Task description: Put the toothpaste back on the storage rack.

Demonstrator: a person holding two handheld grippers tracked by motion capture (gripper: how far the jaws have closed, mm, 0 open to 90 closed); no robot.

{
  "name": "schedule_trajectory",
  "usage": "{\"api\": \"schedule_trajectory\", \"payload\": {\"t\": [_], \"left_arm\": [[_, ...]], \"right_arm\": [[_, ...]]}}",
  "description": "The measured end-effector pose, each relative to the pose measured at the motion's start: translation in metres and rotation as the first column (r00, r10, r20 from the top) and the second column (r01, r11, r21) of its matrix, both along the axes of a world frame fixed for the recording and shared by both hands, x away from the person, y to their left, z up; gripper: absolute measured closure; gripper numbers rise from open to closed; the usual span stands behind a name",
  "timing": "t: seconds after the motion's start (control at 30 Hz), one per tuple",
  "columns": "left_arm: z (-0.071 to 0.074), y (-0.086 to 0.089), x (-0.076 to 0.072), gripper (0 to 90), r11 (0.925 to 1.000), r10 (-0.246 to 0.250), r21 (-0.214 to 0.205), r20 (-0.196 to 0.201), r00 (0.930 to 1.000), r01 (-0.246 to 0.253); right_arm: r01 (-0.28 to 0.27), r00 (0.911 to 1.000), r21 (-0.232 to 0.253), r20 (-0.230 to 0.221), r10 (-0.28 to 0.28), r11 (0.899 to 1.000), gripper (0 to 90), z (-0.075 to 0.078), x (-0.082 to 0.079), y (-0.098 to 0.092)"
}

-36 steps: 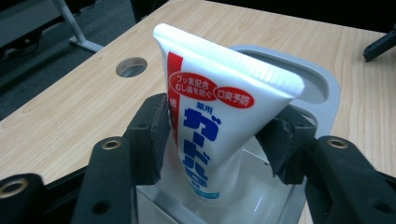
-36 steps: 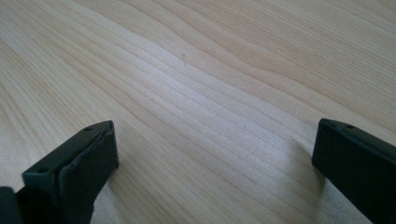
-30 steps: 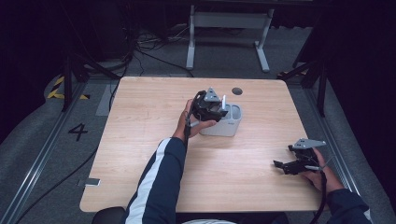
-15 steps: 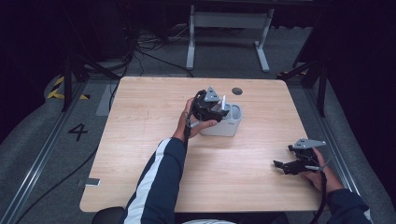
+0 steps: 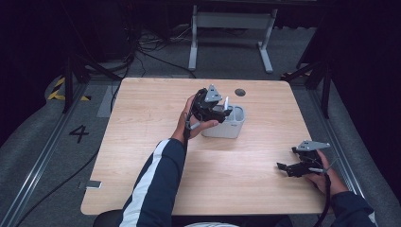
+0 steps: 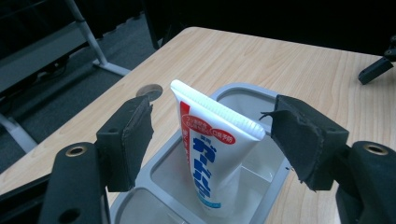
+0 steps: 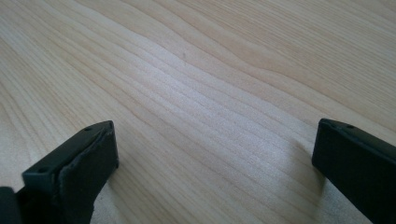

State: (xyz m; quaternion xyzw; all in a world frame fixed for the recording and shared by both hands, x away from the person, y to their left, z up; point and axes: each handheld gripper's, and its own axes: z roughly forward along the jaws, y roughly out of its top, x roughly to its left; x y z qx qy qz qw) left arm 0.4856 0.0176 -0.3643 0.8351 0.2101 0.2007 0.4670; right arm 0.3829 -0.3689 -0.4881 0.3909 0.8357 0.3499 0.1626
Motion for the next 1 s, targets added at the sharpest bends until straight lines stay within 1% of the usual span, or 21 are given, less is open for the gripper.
{"api": "schedule_trajectory", "payload": {"t": [0.03,0.07,0.1,0.13,0.2,0.27,0.33,0.4,0.47,0.5,0.53,0.57,0.63,0.67,0.7,0.8,0.87,0.9,0.93,1.0], "left_arm": [[0.001,0.001,-0.001,29.2,1.0000,0.002,0.003,0.007,1.0000,-0.002],[0.002,0.001,-0.002,29.2,1.0000,0.001,-0.003,0.004,1.0000,-0.001],[0.003,0.002,-0.003,28.9,1.0000,-0.004,0.008,0.009,1.0000,0.004],[0.003,0.002,-0.004,28.5,1.0000,-0.004,0.009,0.006,1.0000,0.004],[0.005,0.004,-0.006,27.9,0.9996,-0.009,0.025,0.019,0.9998,0.008],[0.006,0.005,-0.008,27.6,0.9995,-0.005,0.032,0.013,0.9999,0.004],[0.009,0.007,-0.010,27.4,0.9986,0.006,0.053,0.022,0.9997,-0.007],[0.010,0.008,-0.012,27.1,0.9979,-0.002,0.064,0.032,0.9995,0.000],[0.011,0.009,-0.014,26.8,0.9980,-0.001,0.063,0.034,0.9994,-0.001],[0.012,0.010,-0.015,26.8,0.9974,-0.004,0.072,0.044,0.9990,0.000],[0.013,0.012,-0.017,26.6,0.9963,-0.005,0.086,0.044,0.9990,0.001],[0.013,0.013,-0.018,26.4,0.9953,-0.007,0.096,0.054,0.9985,0.002],[0.014,0.015,-0.021,26.2,0.9935,-0.010,0.113,0.052,0.9986,0.004],[0.014,0.016,-0.023,26.1,0.9934,-0.008,0.115,0.058,0.9983,0.001],[0.014,0.018,-0.024,26.0,0.9910,-0.013,0.134,0.064,0.9979,0.004],[0.014,0.023,-0.027,25.8,0.9885,-0.019,0.151,0.071,0.9973,0.008],[0.014,0.026,-0.030,25.5,0.9862,-0.015,0.165,0.081,0.9966,0.001],[0.013,0.027,-0.032,25.3,0.9844,-0.011,0.176,0.091,0.9958,-0.005],[0.012,0.028,-0.033,24.9,0.9827,-0.011,0.185,0.085,0.9963,-0.005],[0.011,0.030,-0.036,24.6,0.9791,-0.013,0.203,0.091,0.9958,-0.005]], "right_arm": [[0.000,1.0000,0.000,0.000,0.000,1.000,0.5,0.000,0.000,0.000],[0.000,1.0000,0.000,0.000,0.000,1.000,0.5,0.000,0.000,0.000],[0.000,1.0000,0.000,0.000,0.000,1.000,0.5,0.000,0.000,0.000],[0.000,1.0000,0.000,0.000,0.000,1.000,0.5,0.000,0.000,0.000],[0.000,1.0000,0.000,0.000,0.000,1.000,0.5,0.000,0.000,0.000],[0.001,1.0000,0.000,0.000,-0.001,1.000,0.5,0.000,0.000,0.000],[0.001,1.0000,0.000,0.000,-0.001,1.000,0.5,0.000,0.000,0.000],[0.001,1.0000,0.000,0.000,-0.001,1.000,0.5,0.000,0.000,0.000],[0.001,1.0000,0.000,0.000,-0.001,1.000,0.5,0.000,0.000,0.000],[0.001,1.0000,0.000,0.000,-0.001,1.000,0.5,0.000,0.000,0.000],[0.001,1.0000,0.000,0.000,-0.001,1.000,0.5,0.000,0.000,0.000],[0.001,1.0000,0.000,0.000,-0.001,1.000,0.5,0.000,0.000,0.000],[0.001,1.0000,0.000,0.000,-0.001,1.000,0.5,0.000,0.000,0.000],[0.001,1.0000,0.000,0.000,-0.001,1.000,0.5,0.000,0.000,0.000],[0.001,1.0000,0.000,0.000,-0.001,1.000,0.5,0.000,0.000,0.000],[0.001,1.0000,0.000,0.000,-0.001,1.000,0.5,0.000,0.000,0.000],[0.001,1.0000,0.000,0.000,-0.001,1.000,0.5,0.000,0.000,0.000],[0.001,1.0000,0.000,0.000,-0.001,1.000,0.5,0.000,0.000,0.000],[0.002,1.0000,0.000,0.000,-0.002,1.000,0.5,0.000,0.000,0.000],[0.003,1.0000,0.000,0.000,-0.003,1.000,0.5,0.000,0.000,0.000]]}}
